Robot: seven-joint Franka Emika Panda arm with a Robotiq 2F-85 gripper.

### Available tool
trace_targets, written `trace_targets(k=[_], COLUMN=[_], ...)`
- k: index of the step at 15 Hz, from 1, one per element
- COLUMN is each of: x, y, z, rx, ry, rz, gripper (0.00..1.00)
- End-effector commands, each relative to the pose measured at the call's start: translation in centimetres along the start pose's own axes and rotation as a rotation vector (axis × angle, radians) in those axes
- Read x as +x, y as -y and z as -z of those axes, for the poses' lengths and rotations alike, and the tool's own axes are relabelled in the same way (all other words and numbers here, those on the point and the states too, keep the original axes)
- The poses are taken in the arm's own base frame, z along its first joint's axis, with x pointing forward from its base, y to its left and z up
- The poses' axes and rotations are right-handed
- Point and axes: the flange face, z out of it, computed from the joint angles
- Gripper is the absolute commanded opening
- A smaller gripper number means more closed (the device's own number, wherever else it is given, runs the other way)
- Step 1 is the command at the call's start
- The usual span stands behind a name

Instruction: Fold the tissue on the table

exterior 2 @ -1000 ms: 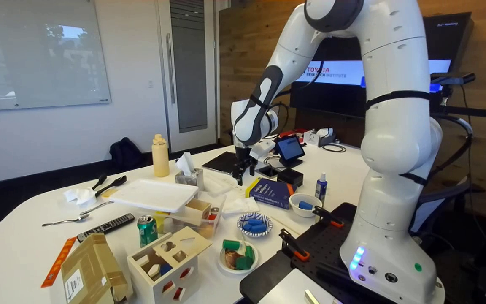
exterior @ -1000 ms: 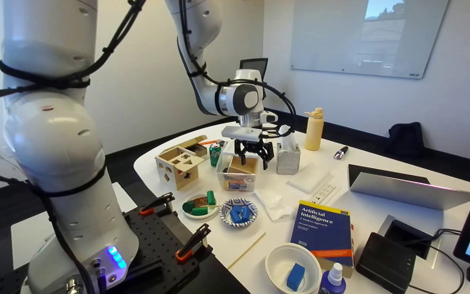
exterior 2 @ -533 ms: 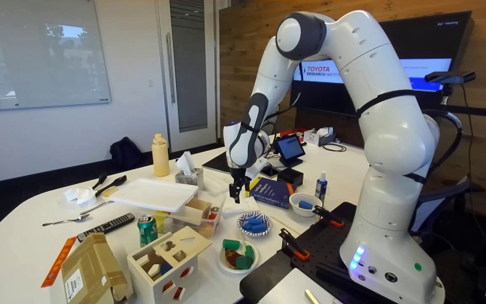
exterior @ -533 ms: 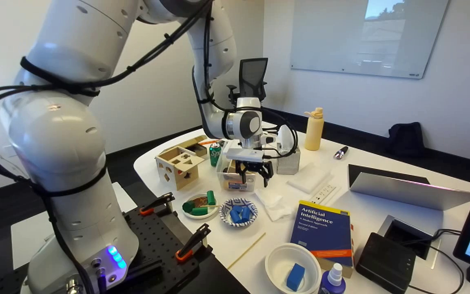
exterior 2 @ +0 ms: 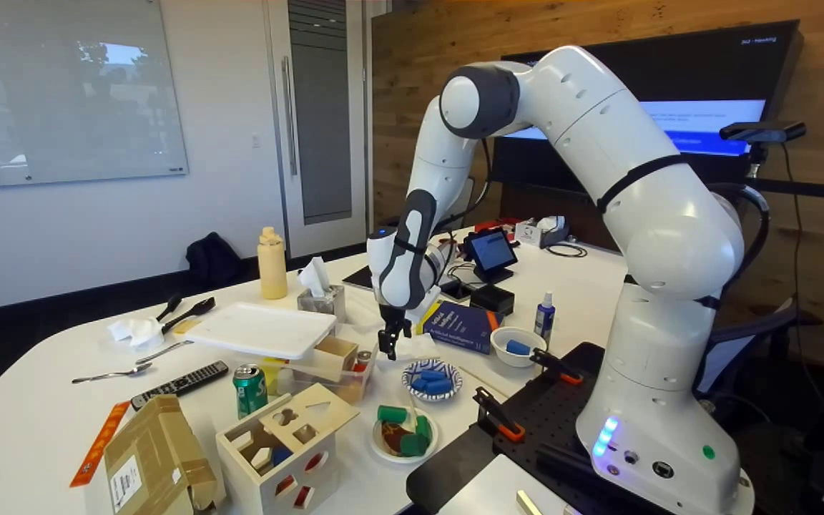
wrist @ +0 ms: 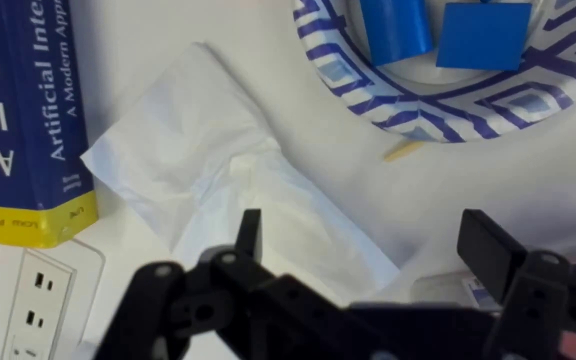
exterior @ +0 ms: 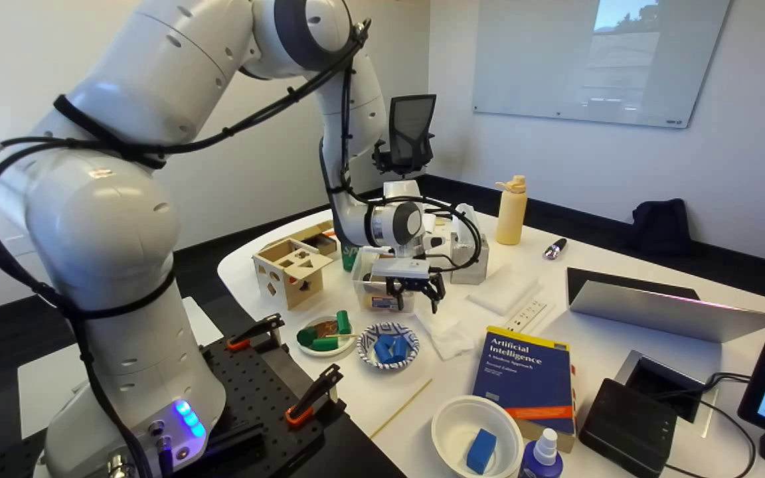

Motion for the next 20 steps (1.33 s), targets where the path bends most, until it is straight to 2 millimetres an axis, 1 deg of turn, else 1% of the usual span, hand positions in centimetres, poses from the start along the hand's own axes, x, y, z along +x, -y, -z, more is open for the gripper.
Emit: trace_targets(k=[1, 5, 9, 10, 11, 12, 13, 17, 18, 19, 20], x=[1.6, 2.1, 2.3, 2.4, 2.3, 2.0, 1.8, 0.2, -0.4, -0.9, -1.6], y=[-0.6, -1.1, -0.9, -0.9, -0.8, -0.8, -0.6, -0.3, -0.4, -0.7, -1.2], z=[-2.1, -4.3, -5.3, -5.3, -5.4, -5.3, -5.1, -5.0, -5.1, -5.1, -5.4], rx=[-0.031, -0.039, -0.030, -0.030, -0.024, -0.023, -0.012, 0.058, 0.088, 0.114, 0.146], ry=[-0.033, -0.074, -0.119, -0.131, -0.139, -0.145, -0.151, -0.174, -0.182, -0.192, -0.203], rz=[-0.041, -0.071, -0.098, -0.104, -0.112, -0.122, -0.131, -0.218, -0.261, -0.306, -0.357], gripper=[1.00, 1.00, 1.00, 0.75, 0.72, 0.66, 0.56, 0.27, 0.19, 0.12, 0.04])
